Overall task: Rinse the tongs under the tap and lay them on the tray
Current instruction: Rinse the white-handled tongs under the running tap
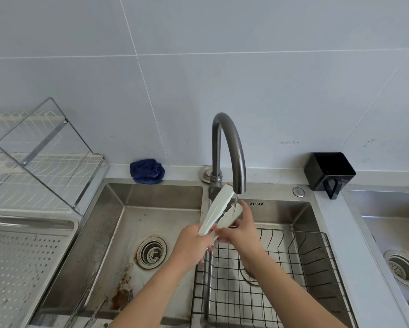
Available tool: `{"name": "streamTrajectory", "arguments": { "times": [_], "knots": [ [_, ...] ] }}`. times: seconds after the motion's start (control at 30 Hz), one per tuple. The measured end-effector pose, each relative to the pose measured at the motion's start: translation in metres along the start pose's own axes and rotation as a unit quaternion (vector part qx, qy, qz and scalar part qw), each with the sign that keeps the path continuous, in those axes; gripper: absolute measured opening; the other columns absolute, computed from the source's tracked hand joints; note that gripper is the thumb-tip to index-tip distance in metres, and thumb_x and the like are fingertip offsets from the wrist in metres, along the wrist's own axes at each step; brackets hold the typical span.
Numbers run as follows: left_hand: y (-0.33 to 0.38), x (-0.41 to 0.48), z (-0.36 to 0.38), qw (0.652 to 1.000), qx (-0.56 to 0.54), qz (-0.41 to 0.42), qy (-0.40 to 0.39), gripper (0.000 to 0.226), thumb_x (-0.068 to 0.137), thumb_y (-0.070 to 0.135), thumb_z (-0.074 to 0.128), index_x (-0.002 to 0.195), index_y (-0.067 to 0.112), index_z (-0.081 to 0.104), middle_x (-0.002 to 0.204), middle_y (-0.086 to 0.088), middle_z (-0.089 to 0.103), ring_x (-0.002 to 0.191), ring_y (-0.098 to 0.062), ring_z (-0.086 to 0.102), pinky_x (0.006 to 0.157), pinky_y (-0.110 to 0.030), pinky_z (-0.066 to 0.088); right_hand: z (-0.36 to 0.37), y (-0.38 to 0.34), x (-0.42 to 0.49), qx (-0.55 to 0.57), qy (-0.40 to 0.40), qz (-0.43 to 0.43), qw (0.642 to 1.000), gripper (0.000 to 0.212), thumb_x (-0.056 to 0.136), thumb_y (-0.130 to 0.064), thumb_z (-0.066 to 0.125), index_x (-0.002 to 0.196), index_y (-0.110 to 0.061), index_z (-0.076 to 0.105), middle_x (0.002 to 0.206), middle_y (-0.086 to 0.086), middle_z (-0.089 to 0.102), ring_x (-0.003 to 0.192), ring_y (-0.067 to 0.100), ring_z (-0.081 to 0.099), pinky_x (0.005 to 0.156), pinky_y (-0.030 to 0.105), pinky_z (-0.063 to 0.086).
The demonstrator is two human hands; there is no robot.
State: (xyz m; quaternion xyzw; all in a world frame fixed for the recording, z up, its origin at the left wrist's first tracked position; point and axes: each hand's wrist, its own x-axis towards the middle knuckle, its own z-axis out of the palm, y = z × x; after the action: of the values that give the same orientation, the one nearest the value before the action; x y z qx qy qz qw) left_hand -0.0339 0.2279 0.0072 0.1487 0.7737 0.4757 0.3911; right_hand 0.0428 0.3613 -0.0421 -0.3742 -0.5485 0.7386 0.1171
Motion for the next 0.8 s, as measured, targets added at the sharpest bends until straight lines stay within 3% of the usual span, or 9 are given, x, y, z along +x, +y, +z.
{"name": "streamTrajectory", "arguments": {
  "times": [0.1, 0.2, 0.27, 0.33, 0.43, 0.57, 0.7, 0.8],
  "knots": [
    [0.006, 0.005, 0.001, 1.000, 0.024, 0.001, -0.017, 0.040, 0.071, 0.021, 0.056, 0.108, 0.025, 0.072, 0.099, -0.021, 0.074, 0.079, -0.033, 0.070, 0.046, -0.029, 0.044, -0.001, -0.006, 0.009, 0.049, 0.083, 0.002, 0.995, 0.066, 0.086, 0.009, 0.060, 0.141, -0.023, 0.043, 0.106, 0.024, 0.071, 0.080, 0.035, 0.078, 0.068, 0.046, 0.066],
    [0.000, 0.011, -0.003, 0.999, 0.050, 0.001, -0.008, 0.041, 0.070, 0.024, 0.055, 0.106, 0.027, 0.073, 0.082, -0.005, 0.074, 0.070, -0.030, 0.072, 0.044, -0.022, 0.042, -0.003, -0.007, 0.011, 0.066, 0.119, -0.004, 0.991, 0.041, 0.098, -0.001, 0.054, 0.132, -0.022, 0.049, 0.100, 0.021, 0.072, 0.077, 0.032, 0.078, 0.059, 0.039, 0.064],
    [-0.008, 0.014, -0.006, 0.999, 0.040, -0.006, 0.016, 0.038, 0.071, 0.029, 0.057, 0.102, 0.025, 0.077, 0.075, -0.003, 0.074, 0.057, -0.019, 0.068, 0.042, -0.022, 0.045, -0.002, -0.003, 0.007, 0.076, 0.085, -0.001, 0.994, 0.045, 0.098, -0.003, 0.059, 0.135, -0.025, 0.047, 0.095, 0.019, 0.076, 0.081, 0.032, 0.078, 0.065, 0.039, 0.064],
    [-0.013, 0.014, -0.005, 0.999, 0.026, -0.003, 0.041, 0.037, 0.068, 0.038, 0.058, 0.094, 0.026, 0.080, 0.073, -0.005, 0.075, 0.057, -0.018, 0.067, 0.049, -0.035, 0.056, 0.001, 0.004, 0.003, 0.090, 0.023, 0.001, 0.996, 0.061, 0.089, 0.002, 0.068, 0.136, -0.029, 0.043, 0.100, 0.022, 0.076, 0.090, 0.036, 0.078, 0.073, 0.042, 0.065],
    [-0.014, 0.011, -0.001, 0.998, 0.005, 0.003, 0.068, 0.048, 0.059, 0.050, 0.055, 0.088, 0.024, 0.081, 0.073, -0.007, 0.076, 0.055, -0.020, 0.066, 0.061, -0.045, 0.060, 0.012, 0.009, -0.001, 0.114, -0.025, 0.005, 0.993, 0.060, 0.074, 0.008, 0.068, 0.127, -0.011, 0.049, 0.105, 0.029, 0.073, 0.093, 0.042, 0.076, 0.074, 0.045, 0.063],
    [-0.012, 0.002, 0.007, 0.992, 0.050, 0.009, 0.114, 0.043, 0.071, 0.049, 0.051, 0.076, 0.015, 0.076, 0.053, 0.001, 0.060, 0.050, -0.018, 0.062, 0.055, -0.045, 0.054, 0.019, 0.002, 0.011, 0.066, 0.107, 0.011, 0.992, 0.012, 0.096, -0.004, 0.053, 0.105, -0.007, 0.059, 0.087, 0.021, 0.077, 0.077, 0.034, 0.078, 0.059, 0.046, 0.064],
    [-0.018, -0.014, 0.012, 0.984, 0.104, 0.015, 0.146, 0.041, 0.078, 0.050, 0.050, 0.070, 0.016, 0.071, 0.056, -0.004, 0.063, 0.061, -0.029, 0.069, 0.062, -0.050, 0.058, 0.010, -0.003, 0.022, -0.044, 0.194, -0.028, 0.980, 0.015, 0.102, -0.013, 0.052, 0.105, -0.016, 0.067, 0.094, 0.010, 0.072, 0.081, 0.030, 0.074, 0.067, 0.054, 0.065],
    [-0.022, -0.017, 0.005, 0.985, 0.094, 0.005, 0.145, 0.039, 0.077, 0.047, 0.053, 0.072, 0.014, 0.073, 0.064, -0.011, 0.069, 0.064, -0.033, 0.071, 0.064, -0.052, 0.059, 0.011, 0.002, 0.015, -0.068, 0.184, -0.047, 0.979, 0.020, 0.105, -0.020, 0.053, 0.093, -0.021, 0.069, 0.085, 0.011, 0.072, 0.068, 0.026, 0.074, 0.053, 0.044, 0.064]
  ]
}}
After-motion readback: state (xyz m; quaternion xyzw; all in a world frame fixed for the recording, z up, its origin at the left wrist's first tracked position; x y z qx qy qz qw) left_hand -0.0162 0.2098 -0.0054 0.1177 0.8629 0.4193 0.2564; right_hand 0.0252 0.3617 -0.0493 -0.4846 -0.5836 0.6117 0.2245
